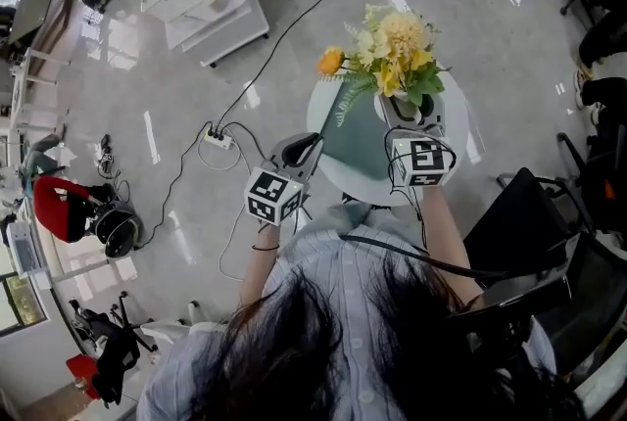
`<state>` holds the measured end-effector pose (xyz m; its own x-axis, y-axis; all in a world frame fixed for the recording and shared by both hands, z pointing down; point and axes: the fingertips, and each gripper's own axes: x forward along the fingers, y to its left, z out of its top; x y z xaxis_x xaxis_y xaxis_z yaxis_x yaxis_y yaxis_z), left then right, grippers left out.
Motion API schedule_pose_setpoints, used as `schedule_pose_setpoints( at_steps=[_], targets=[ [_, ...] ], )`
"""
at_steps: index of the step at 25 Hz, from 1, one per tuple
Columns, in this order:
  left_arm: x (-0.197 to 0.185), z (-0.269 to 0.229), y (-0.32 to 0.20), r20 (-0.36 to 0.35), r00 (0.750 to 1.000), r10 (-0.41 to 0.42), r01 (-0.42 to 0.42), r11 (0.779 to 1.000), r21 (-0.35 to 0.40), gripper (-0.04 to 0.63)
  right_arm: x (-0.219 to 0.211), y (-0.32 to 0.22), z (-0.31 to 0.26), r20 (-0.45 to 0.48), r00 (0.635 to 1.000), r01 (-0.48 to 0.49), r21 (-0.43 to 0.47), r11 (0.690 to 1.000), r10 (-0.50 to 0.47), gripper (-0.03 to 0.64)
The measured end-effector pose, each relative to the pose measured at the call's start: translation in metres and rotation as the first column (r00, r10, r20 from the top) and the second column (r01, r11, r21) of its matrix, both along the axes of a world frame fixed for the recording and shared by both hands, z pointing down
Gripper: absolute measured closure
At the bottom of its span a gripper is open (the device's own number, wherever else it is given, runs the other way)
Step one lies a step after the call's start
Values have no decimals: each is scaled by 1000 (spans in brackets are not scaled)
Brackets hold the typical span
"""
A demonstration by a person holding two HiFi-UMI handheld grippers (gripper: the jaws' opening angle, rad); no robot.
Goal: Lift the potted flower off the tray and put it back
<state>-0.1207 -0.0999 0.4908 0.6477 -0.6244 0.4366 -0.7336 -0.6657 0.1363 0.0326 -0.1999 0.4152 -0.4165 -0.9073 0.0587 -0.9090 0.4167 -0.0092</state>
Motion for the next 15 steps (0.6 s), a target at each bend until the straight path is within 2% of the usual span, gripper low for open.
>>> schedule_pose_setpoints(
  at_steps=[4, 11, 15],
  targets=[
    [-3, 10, -5, 40, 999, 17, -16, 1000, -22, 554, 0, -17, 13, -9, 1000, 8, -1, 1000, -8, 354],
    [-1, 30, -19, 13, 1000, -6, 7, 998, -70, 554, 4, -50, 40, -32, 999, 17, -15, 1000, -17, 354],
    [7, 43, -30, 17, 1000, 16, -14, 995, -103, 554, 11, -69, 58, -34, 999, -5, -29, 1000, 4, 354]
  ],
)
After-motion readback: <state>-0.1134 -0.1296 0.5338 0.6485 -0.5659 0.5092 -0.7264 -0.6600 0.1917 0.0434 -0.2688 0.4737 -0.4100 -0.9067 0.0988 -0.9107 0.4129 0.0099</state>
